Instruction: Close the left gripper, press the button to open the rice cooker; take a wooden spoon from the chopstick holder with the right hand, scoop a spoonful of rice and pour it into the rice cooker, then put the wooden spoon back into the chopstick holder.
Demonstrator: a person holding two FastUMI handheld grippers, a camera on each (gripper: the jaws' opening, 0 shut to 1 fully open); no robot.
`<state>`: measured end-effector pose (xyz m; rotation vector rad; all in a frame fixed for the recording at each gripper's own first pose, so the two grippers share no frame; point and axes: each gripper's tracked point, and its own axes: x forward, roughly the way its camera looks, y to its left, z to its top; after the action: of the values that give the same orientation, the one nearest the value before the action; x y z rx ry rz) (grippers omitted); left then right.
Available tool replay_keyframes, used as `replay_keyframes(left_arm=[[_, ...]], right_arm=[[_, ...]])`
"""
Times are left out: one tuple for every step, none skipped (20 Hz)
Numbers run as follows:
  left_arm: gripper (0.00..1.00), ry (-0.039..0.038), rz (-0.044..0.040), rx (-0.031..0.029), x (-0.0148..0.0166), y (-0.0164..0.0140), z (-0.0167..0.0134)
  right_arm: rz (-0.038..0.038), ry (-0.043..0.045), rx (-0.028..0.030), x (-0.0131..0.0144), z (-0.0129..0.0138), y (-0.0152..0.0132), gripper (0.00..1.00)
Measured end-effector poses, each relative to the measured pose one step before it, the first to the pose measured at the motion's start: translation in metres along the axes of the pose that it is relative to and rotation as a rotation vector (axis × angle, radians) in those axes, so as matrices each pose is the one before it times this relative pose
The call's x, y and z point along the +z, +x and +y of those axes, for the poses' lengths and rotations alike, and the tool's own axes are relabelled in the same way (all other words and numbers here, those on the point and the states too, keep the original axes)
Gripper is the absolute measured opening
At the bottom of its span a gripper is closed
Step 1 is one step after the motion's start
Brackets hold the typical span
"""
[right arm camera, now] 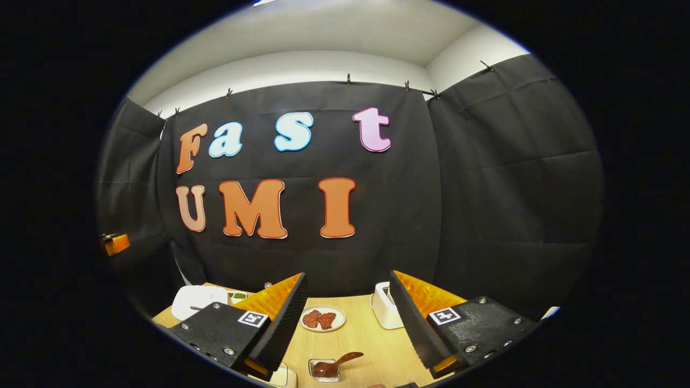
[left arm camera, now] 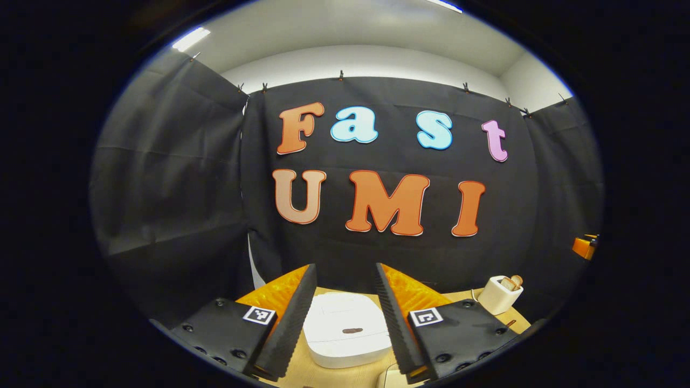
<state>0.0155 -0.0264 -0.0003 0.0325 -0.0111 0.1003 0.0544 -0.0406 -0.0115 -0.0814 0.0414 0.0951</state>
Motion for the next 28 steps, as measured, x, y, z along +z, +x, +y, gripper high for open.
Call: replay_keyframes(left_arm=[[0.63, -0.00049, -0.00134, 0.00565, 0.00032, 0.00116, 0.00164], [0.51, 0.00184, 0.00284, 0.00015, -0.00278, 0.00342, 0.00196], [0.39, -0.00195, 0.00553, -0.01561, -0.00436, 0.00032, -0.00270], [0.33, -0.00579, 0.00317, -0.01270, -0.00177, -0.00005, -0.00174], [0.38, -0.00463, 0.00075, -0.00790, -0.00066, 0.00278, 0.00151], [0.38, 0.00029, 0.00443, -0.00398, -0.00215, 0.00238, 0.00094], [0.29, 0.00548, 0.01269, -0.00218, -0.00569, 0.00350, 0.00053], [0.33, 0.00493, 0.01266, -0.00162, -0.00396, 0.00269, 0.00097], [0.29, 0.00049, 0.01078, -0.00471, -0.00366, 0.00231, -0.00087], [0.34, -0.00226, 0.01289, -0.00689, -0.00325, 0.00300, -0.00123], [0.39, -0.00040, 0.01660, -0.00731, -0.00709, 0.00244, -0.00067], [0.39, 0.00582, 0.02103, -0.00201, -0.00677, 0.00397, -0.00084], [0.39, 0.00763, 0.02241, 0.00032, -0.00790, 0.00403, -0.00189], [0.34, 0.01357, 0.01423, 0.00033, -0.00425, 0.00380, 0.00043], [0.34, 0.00728, 0.00997, -0.00356, -0.00205, 0.00443, 0.00009], [0.34, 0.00721, 0.00150, -0.01173, 0.00319, -0.00026, -0.00453], [0.21, -0.00900, -0.00012, 0.02015, -0.00633, 0.00642, 0.01277], [0.09, -0.00702, 0.00745, -0.00118, -0.00259, 0.01695, -0.00627], [0.06, -0.00912, 0.01310, -0.00102, -0.00575, -0.00062, 0.00145], [0.06, -0.00536, 0.01929, -0.01429, -0.00611, 0.00660, -0.00071], [0.06, -0.00434, 0.01754, -0.00670, -0.00740, 0.00764, 0.00035], [0.06, -0.00487, 0.02779, -0.00664, -0.00910, 0.00769, 0.00080], [0.06, -0.00708, 0.02151, -0.00753, -0.01014, 0.00945, -0.00212], [0.06, -0.00209, 0.02327, -0.00598, -0.00799, 0.00873, -0.00094], [0.06, 0.00195, 0.02384, -0.00741, -0.01069, 0.00905, -0.00186], [0.06, 0.00219, 0.02940, -0.00760, -0.01028, 0.00996, -0.00119], [0.06, 0.00257, 0.02820, -0.00457, -0.01092, 0.00910, -0.00137], [0.06, 0.00945, 0.02945, -0.00397, -0.00966, 0.00926, -0.00088]], right_arm=[[0.00395, -0.00204, -0.00313, -0.00032, 0.00079, 0.00028, 0.93], [0.00244, -0.00081, -0.00263, -0.00056, 0.00124, -0.00101, 0.93], [0.00075, -0.00014, -0.00125, -0.00029, 0.00080, -0.00008, 0.93], [0.00274, -0.00026, -0.00067, -0.00030, 0.00109, -0.00043, 0.93], [0.00291, 0.00243, -0.00335, -0.00134, 0.00067, -0.00147, 0.93], [0.00151, 0.00416, -0.00624, -0.00027, -0.00172, -0.00076, 0.93], [0.00383, 0.00351, -0.00617, -0.00108, -0.00085, 0.00074, 0.93], [0.00519, 0.00198, -0.00415, -0.00150, 0.00107, -0.00090, 0.93], [0.00156, -0.00099, -0.00375, -0.00074, 0.00002, -0.00045, 0.93], [-0.00046, -0.00343, -0.00580, -0.00029, 0.00029, 0.00009, 0.93], [0.00270, -0.00345, -0.00726, -0.00150, -0.00193, -0.00021, 0.93], [0.00606, -0.00148, -0.00433, -0.00108, 0.00044, 0.00003, 0.93], [0.00679, 0.00010, -0.00148, -0.00322, 0.00122, 0.00003, 0.93], [0.00560, 0.00115, -0.00352, -0.00236, 0.00039, 0.00027, 0.93], [0.00509, 0.00077, -0.00445, -0.00240, 0.00083, 0.00227, 0.93], [0.00433, -0.00023, -0.00439, -0.00141, 0.00034, 0.00101, 0.93], [0.00460, -0.00093, -0.00446, -0.00221, 0.00048, 0.00057, 0.93], [0.00556, -0.00133, -0.00486, -0.00158, 0.00118, 0.00260, 0.93], [0.00334, -0.00151, -0.00441, -0.00096, -0.00087, 0.00121, 0.93], [0.00245, -0.00192, -0.00526, -0.00097, 0.00028, 0.00131, 0.93], [0.00139, -0.00056, -0.00814, 0.00000, -0.00054, 0.00166, 0.93], [0.00167, 0.00003, -0.00720, -0.00053, -0.00140, 0.00157, 0.93], [0.00407, -0.00012, -0.00608, -0.00078, -0.00104, 0.00172, 0.93], [0.00386, -0.00065, -0.00535, -0.00048, 0.00007, 0.00139, 0.93], [0.00147, -0.00138, -0.00700, -0.00120, 0.00083, 0.00100, 0.93], [0.00278, -0.00312, -0.00775, -0.00107, -0.00094, 0.00153, 0.93], [0.00343, -0.00321, -0.00984, -0.00130, -0.00094, 0.00135, 0.93], [0.00618, -0.00320, -0.00842, -0.00228, -0.00063, 0.00162, 0.93]])
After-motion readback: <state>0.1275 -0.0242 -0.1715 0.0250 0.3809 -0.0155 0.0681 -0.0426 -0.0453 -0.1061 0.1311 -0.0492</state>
